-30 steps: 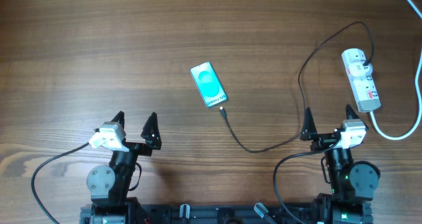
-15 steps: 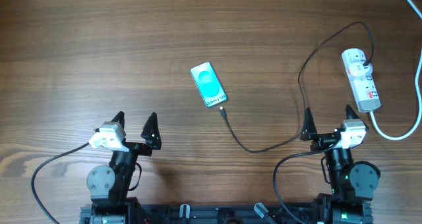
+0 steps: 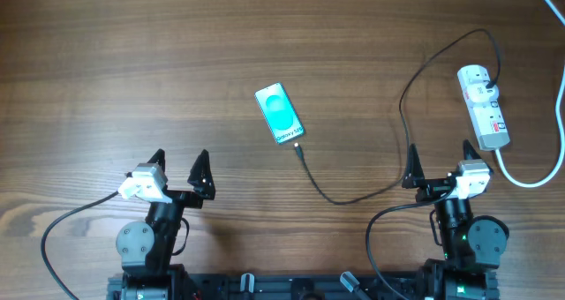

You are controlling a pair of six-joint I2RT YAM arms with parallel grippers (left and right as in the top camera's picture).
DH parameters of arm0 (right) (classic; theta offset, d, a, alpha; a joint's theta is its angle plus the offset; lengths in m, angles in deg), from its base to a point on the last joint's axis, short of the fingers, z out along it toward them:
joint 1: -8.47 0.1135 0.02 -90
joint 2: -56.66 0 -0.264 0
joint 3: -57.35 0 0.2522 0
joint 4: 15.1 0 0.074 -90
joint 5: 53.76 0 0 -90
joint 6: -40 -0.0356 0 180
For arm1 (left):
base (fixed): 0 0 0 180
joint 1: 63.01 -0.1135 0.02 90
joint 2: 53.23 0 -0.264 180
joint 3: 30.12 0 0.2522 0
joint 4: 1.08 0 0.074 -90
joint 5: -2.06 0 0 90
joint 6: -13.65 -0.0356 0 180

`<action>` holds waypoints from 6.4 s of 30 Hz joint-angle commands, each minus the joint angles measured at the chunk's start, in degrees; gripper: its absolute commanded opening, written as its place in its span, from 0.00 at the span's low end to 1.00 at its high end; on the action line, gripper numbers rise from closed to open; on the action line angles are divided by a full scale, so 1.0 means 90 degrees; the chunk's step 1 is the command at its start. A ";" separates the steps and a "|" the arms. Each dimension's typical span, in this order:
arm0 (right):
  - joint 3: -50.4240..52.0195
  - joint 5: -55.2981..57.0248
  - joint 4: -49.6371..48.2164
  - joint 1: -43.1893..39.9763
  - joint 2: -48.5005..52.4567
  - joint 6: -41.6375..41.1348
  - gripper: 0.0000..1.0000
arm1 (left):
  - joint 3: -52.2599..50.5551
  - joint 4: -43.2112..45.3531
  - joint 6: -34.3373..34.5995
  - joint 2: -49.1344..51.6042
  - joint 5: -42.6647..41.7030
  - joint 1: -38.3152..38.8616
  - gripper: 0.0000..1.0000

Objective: Plug charger to phone and switch on socket

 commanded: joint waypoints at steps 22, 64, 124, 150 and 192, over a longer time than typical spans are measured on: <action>0.0007 -0.0104 -0.0017 -0.0005 -0.0039 -0.0085 1.00 | 0.5836 -0.3189 0.0665 0.4495 -0.3162 0.0029 1.00; 0.0007 -0.0104 -0.0017 -0.0005 -0.0039 -0.0085 1.00 | 0.6375 -0.3903 0.2798 0.8383 -0.0954 0.2854 1.00; 0.0007 -0.0107 -0.0019 -0.0005 -0.0032 -0.0087 1.00 | 0.7577 -0.4034 0.3407 1.0635 -0.1336 0.3808 0.09; 0.0007 -0.0104 -0.0017 -0.0005 -0.0019 -0.0087 1.00 | 0.8922 -0.4444 0.3405 1.0846 0.1739 0.4733 1.00; 0.0007 -0.0104 -0.0017 -0.0005 -0.0019 -0.0087 1.00 | 0.8922 -0.3689 0.4092 1.3746 0.2725 0.3844 0.82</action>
